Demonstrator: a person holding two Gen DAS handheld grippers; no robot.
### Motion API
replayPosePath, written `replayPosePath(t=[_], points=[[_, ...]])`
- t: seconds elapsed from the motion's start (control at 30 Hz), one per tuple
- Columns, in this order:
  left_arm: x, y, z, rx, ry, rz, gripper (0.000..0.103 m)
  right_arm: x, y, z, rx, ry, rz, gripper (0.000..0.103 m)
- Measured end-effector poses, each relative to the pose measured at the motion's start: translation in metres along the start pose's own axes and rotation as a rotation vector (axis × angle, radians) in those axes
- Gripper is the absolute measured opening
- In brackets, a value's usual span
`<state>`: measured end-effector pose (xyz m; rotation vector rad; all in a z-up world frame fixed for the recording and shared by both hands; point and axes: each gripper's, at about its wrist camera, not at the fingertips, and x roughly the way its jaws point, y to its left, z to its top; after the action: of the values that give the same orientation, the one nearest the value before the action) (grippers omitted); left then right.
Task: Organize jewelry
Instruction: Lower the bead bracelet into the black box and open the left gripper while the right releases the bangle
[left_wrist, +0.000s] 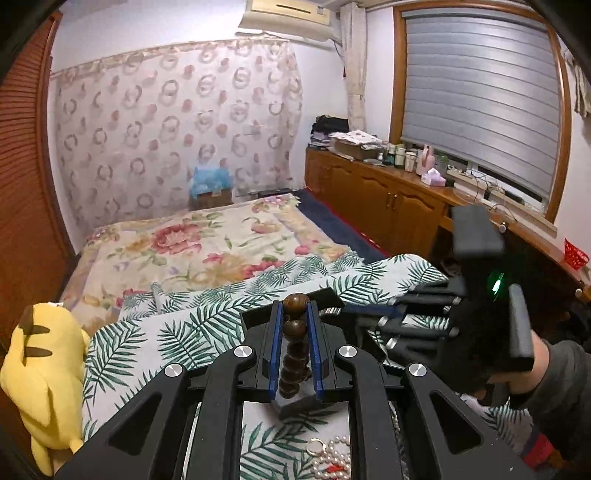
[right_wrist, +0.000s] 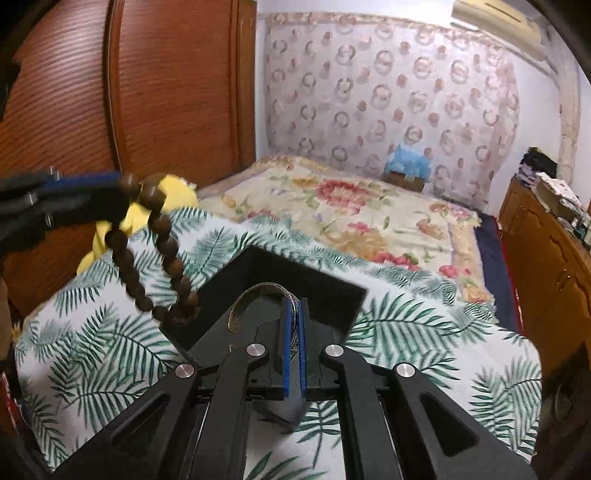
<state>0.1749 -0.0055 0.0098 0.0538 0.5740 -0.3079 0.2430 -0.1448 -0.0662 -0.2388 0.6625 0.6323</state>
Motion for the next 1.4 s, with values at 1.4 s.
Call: replayPosePath(t=[1.4], points=[[0.04, -0.028, -0.04, 0.004, 0.135, -0.043, 0.024, -0.074, -0.026, -0.08, 0.104, -0.035, 0.007, 0.006]])
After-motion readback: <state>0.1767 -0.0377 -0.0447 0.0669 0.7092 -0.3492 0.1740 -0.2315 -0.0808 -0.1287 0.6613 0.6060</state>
